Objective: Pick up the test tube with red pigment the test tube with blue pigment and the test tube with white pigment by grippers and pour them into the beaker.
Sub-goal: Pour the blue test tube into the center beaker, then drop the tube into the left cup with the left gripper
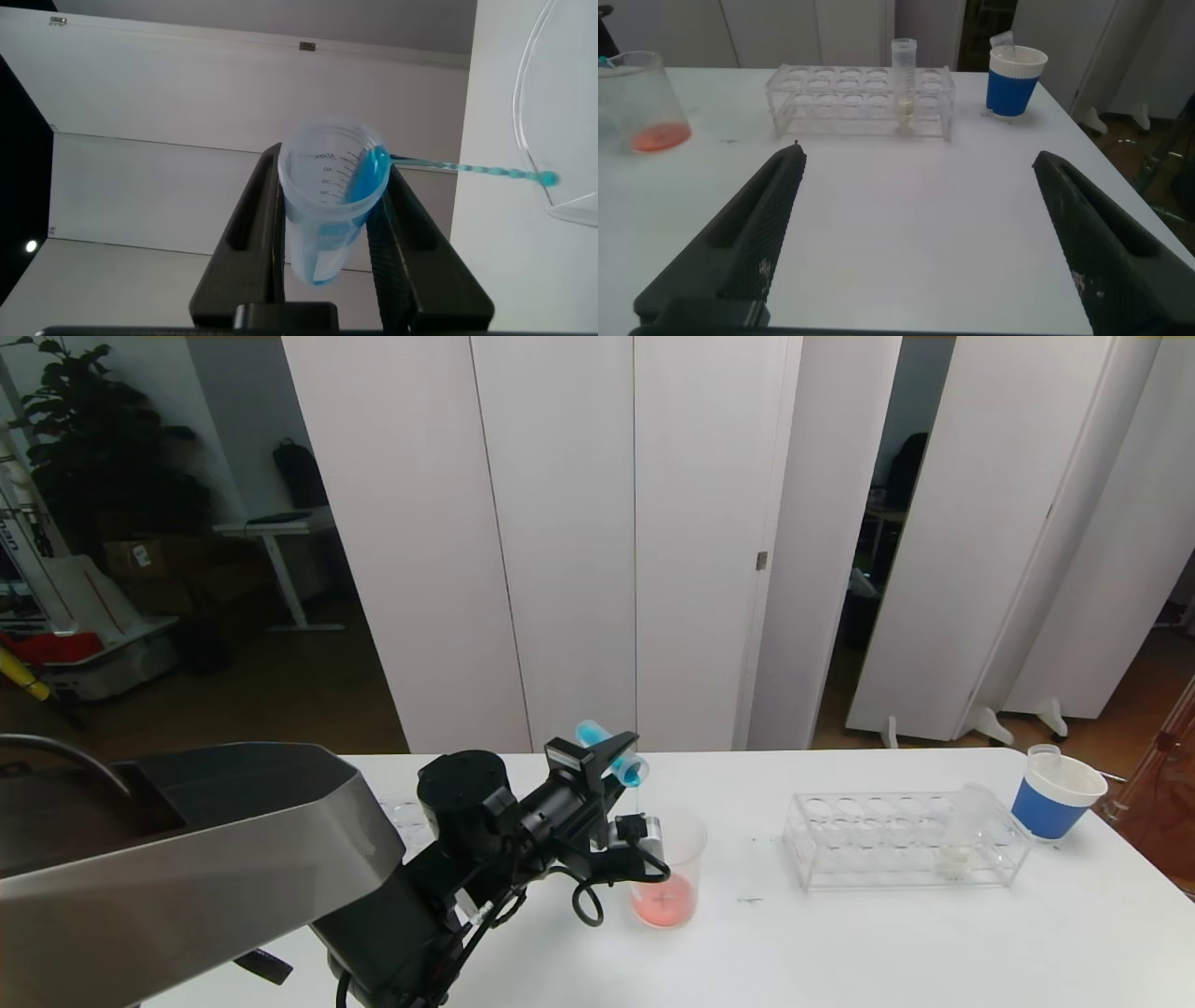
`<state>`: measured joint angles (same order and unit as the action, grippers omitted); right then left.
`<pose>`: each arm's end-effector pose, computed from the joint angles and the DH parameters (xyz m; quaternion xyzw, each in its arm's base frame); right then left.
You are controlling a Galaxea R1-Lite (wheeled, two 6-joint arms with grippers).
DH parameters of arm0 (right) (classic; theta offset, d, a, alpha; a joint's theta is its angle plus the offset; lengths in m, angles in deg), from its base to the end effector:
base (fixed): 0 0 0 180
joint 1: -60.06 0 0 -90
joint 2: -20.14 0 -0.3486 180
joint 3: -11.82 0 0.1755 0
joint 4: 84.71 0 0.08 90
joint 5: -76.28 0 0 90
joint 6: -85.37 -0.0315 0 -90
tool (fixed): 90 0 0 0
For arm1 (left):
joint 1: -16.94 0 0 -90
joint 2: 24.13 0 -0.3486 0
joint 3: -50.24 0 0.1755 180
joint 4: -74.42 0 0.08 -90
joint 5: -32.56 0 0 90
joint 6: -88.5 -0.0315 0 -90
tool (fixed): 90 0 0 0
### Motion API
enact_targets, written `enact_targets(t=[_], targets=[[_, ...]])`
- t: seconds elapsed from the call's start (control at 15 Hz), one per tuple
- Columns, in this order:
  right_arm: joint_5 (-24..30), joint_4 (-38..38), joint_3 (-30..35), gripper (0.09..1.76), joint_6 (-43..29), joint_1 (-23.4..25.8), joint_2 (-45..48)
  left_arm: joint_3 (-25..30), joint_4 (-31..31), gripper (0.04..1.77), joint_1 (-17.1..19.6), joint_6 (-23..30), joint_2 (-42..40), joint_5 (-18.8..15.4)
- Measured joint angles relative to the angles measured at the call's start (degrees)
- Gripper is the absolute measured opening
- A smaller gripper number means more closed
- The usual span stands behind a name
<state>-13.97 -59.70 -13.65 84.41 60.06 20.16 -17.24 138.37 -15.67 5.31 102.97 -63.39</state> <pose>-0.0787 -0.0001 0.0763 0.0084 -0.0042 -0.0021 1.0000 0.3436 -0.2237 0.1350 0.6197 -0.2465 -0.2224 0.7112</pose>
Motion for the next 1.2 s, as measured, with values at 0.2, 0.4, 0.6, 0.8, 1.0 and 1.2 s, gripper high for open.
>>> enact_targets(t=[0.2,0.4,0.6,0.8,1.0,1.2], targets=[[0.02,0.02,0.00,1.75,-0.02,0.00,0.00,-0.27,0.02,0.59,0.11,-0.72,0.40,0.00],[0.02,0.02,0.00,1.75,0.00,0.00,0.00,-0.27,0.02,0.59,0.17,-0.85,0.49,0.11],[0.04,0.00,0.00,1.75,0.00,0.00,0.00,-0.27,0.00,0.59,0.20,-1.18,0.33,0.11],[0.02,0.02,0.00,1.75,0.02,0.00,0.00,-0.07,0.00,0.59,0.11,-1.49,-0.01,0.17],[0.02,0.02,0.00,1.75,0.02,0.00,0.00,0.06,0.02,0.59,-0.05,-1.60,-0.61,0.50],[0.02,0.02,0.00,1.75,0.00,0.00,0.00,0.12,0.00,0.59,-0.43,-1.62,-1.02,0.78]])
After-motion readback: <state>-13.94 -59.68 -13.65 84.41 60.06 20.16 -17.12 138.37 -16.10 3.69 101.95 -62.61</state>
